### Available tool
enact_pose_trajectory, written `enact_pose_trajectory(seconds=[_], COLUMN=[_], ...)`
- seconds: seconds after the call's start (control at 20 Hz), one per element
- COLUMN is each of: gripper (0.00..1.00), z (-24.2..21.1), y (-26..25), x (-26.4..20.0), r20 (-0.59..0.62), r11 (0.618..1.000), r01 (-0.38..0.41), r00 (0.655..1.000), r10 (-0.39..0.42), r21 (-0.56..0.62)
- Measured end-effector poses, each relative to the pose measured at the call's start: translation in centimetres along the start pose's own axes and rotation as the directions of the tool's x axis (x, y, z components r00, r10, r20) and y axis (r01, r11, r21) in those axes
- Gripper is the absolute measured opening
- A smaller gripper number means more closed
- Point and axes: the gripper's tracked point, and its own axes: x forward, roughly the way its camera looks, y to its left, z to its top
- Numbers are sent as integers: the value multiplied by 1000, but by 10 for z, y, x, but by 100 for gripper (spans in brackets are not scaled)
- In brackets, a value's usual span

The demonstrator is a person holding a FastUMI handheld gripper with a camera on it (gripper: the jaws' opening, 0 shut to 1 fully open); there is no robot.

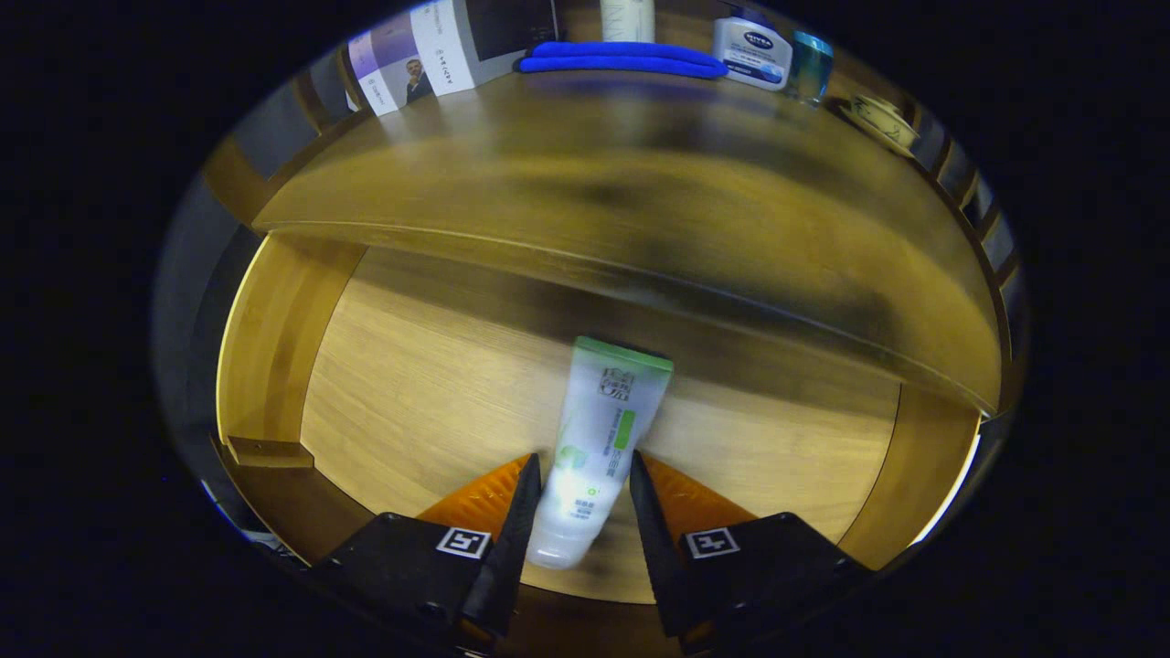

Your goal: Pull open the drawer, take out the items inside it, and place them on the countertop above the cabinet.

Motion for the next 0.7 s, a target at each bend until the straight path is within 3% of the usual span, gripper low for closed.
enact_pose_trajectory(seconds=[0.35,0.4,0.7], gripper=[48,32,33], z=[1,1,-5], y=[3,5,21], x=[4,1,-26], r20=[5,2,49], r11=[997,997,993], r01=[-2,0,-94], r00=[1000,1000,994], r10=[3,0,97], r21=[-81,-81,-66])
